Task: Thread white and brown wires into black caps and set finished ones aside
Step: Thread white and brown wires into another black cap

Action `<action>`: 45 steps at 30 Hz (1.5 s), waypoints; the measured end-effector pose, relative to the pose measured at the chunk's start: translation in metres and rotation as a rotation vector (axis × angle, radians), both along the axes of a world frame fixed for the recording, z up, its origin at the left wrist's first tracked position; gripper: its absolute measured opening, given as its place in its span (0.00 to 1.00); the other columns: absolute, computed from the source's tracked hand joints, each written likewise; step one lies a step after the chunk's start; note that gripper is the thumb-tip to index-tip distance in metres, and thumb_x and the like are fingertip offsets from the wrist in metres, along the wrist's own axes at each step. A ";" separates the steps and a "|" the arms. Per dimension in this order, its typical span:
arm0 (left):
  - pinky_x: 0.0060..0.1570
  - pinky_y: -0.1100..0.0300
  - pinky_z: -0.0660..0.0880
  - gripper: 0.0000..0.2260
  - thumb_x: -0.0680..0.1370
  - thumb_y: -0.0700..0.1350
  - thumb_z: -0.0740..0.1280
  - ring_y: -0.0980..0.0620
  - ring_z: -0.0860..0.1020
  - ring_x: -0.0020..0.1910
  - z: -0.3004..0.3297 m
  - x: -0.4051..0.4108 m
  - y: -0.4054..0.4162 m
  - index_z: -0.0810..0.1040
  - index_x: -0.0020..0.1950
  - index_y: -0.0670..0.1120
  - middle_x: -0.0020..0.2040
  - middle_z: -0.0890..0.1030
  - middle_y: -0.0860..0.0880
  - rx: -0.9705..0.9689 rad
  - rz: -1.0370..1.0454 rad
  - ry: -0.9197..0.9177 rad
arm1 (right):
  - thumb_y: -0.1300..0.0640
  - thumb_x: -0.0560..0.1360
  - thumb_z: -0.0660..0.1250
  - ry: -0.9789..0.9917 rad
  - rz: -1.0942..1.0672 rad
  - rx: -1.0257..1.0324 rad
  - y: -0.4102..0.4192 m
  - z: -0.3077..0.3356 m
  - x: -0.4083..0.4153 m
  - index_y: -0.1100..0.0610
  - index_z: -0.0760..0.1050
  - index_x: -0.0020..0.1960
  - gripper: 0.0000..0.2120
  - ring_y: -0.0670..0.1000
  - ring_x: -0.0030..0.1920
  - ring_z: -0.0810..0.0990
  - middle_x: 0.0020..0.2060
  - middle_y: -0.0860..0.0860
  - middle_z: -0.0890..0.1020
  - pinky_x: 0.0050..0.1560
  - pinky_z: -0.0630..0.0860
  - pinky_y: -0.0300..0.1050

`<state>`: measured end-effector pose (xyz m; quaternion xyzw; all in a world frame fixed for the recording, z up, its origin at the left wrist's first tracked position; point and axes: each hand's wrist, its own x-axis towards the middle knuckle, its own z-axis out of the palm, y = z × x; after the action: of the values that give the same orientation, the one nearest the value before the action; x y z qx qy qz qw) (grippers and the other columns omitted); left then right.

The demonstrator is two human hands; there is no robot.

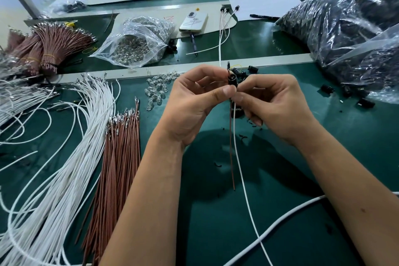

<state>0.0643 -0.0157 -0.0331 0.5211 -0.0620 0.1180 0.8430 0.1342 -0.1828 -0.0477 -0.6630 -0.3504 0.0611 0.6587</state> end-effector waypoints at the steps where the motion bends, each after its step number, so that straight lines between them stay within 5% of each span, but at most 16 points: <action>1: 0.53 0.57 0.79 0.11 0.69 0.27 0.69 0.47 0.80 0.45 0.000 0.000 0.000 0.81 0.43 0.42 0.45 0.81 0.42 0.006 -0.003 -0.009 | 0.60 0.75 0.76 -0.018 -0.004 0.006 0.000 0.001 0.000 0.61 0.83 0.45 0.05 0.55 0.23 0.70 0.27 0.50 0.77 0.20 0.65 0.46; 7: 0.54 0.54 0.77 0.14 0.67 0.26 0.71 0.45 0.79 0.45 0.001 0.000 -0.001 0.81 0.42 0.45 0.45 0.82 0.44 0.048 0.006 -0.033 | 0.63 0.76 0.75 -0.104 -0.021 -0.003 0.001 0.002 0.000 0.68 0.82 0.46 0.07 0.57 0.23 0.71 0.29 0.58 0.77 0.23 0.67 0.45; 13: 0.52 0.54 0.77 0.14 0.66 0.25 0.72 0.48 0.79 0.44 -0.001 0.001 0.000 0.75 0.44 0.40 0.44 0.81 0.44 0.106 0.023 -0.062 | 0.61 0.75 0.76 -0.190 -0.015 0.001 0.002 0.005 -0.002 0.64 0.83 0.46 0.05 0.46 0.27 0.71 0.33 0.58 0.78 0.30 0.68 0.36; 22: 0.48 0.57 0.77 0.13 0.66 0.24 0.71 0.49 0.79 0.43 -0.001 0.001 0.000 0.75 0.44 0.38 0.43 0.81 0.45 0.109 0.002 -0.099 | 0.63 0.74 0.77 -0.235 -0.006 0.038 0.000 0.006 -0.001 0.56 0.83 0.46 0.04 0.44 0.26 0.76 0.33 0.45 0.81 0.29 0.71 0.32; 26: 0.49 0.56 0.78 0.13 0.66 0.25 0.72 0.48 0.80 0.43 -0.003 0.002 0.001 0.76 0.43 0.40 0.43 0.82 0.45 0.111 0.006 -0.082 | 0.62 0.74 0.77 -0.238 -0.008 0.018 0.000 0.006 -0.001 0.57 0.83 0.45 0.03 0.46 0.25 0.77 0.33 0.49 0.81 0.29 0.70 0.33; 36: 0.42 0.63 0.79 0.02 0.77 0.37 0.70 0.52 0.81 0.38 -0.005 0.003 0.005 0.80 0.46 0.42 0.39 0.83 0.46 -0.012 -0.002 0.178 | 0.58 0.75 0.75 0.044 -0.054 -0.062 -0.001 0.003 -0.003 0.63 0.81 0.40 0.10 0.48 0.21 0.72 0.26 0.53 0.78 0.20 0.63 0.35; 38: 0.40 0.63 0.80 0.06 0.81 0.41 0.66 0.51 0.82 0.37 -0.004 0.004 0.005 0.81 0.46 0.41 0.40 0.83 0.44 -0.041 -0.004 0.249 | 0.59 0.75 0.73 0.122 -0.040 -0.047 -0.001 0.004 -0.003 0.63 0.79 0.38 0.10 0.47 0.20 0.71 0.27 0.54 0.78 0.20 0.61 0.34; 42: 0.38 0.63 0.80 0.11 0.81 0.43 0.65 0.50 0.81 0.36 -0.002 0.005 0.003 0.85 0.42 0.43 0.38 0.83 0.44 -0.053 0.004 0.299 | 0.61 0.76 0.73 0.171 -0.001 -0.037 -0.001 0.004 -0.003 0.57 0.82 0.37 0.09 0.47 0.19 0.70 0.26 0.53 0.78 0.20 0.60 0.33; 45: 0.39 0.64 0.79 0.04 0.77 0.41 0.70 0.52 0.80 0.35 -0.004 0.004 0.002 0.84 0.44 0.45 0.37 0.83 0.46 -0.022 0.008 0.276 | 0.62 0.77 0.73 0.172 0.005 -0.059 0.000 0.004 -0.003 0.57 0.82 0.38 0.09 0.46 0.19 0.69 0.26 0.52 0.77 0.20 0.60 0.32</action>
<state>0.0684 -0.0140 -0.0374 0.5233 0.0578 0.0493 0.8488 0.1307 -0.1827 -0.0441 -0.6737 -0.2919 0.1297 0.6664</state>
